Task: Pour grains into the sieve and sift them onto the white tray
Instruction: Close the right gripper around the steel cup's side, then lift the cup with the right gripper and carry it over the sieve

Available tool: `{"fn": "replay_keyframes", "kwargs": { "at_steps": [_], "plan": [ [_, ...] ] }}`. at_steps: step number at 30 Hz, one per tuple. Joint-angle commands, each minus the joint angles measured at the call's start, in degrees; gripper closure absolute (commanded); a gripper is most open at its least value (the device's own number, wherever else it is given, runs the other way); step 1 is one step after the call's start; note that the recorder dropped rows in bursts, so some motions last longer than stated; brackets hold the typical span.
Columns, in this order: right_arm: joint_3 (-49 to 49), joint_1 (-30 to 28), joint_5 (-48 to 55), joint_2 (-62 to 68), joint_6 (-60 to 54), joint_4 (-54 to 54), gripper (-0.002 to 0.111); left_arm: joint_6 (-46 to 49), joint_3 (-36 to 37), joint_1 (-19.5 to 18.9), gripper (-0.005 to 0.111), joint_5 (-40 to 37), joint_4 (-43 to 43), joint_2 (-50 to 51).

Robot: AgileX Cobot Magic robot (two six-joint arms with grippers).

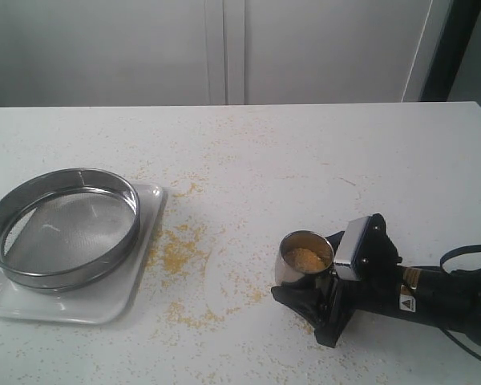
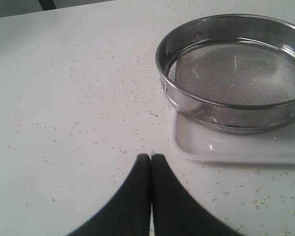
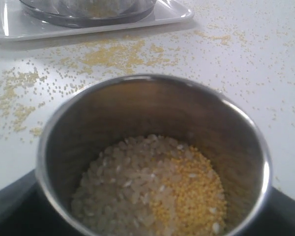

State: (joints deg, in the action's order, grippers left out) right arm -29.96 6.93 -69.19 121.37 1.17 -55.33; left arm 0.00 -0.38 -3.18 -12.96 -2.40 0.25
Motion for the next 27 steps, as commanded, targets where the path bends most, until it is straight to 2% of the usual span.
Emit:
{"fn": "replay_keyframes", "kwargs": {
  "at_steps": [1,4,8,15,27],
  "plan": [
    [-0.27,-0.05,-0.77,0.15,0.47,0.04,0.090,0.00,0.38,-0.11,0.107,0.00,0.57,-0.25],
    [-0.27,-0.05,-0.77,0.15,0.47,0.04,0.094,0.00,0.38,-0.11,0.107,0.00,0.57,-0.25],
    [-0.27,-0.05,-0.77,0.15,0.60,0.04,0.108,0.00,0.38,-0.11,0.107,0.00,0.57,-0.25],
    [-0.27,-0.05,-0.77,-1.45,3.35,0.04,0.108,0.00,0.38,-0.11,0.107,0.00,0.57,-0.25],
    [-0.27,-0.05,0.58,-11.76,13.37,-0.09,0.108,0.00,0.38,-0.11,0.107,0.00,0.57,-0.25]
  ]
}}
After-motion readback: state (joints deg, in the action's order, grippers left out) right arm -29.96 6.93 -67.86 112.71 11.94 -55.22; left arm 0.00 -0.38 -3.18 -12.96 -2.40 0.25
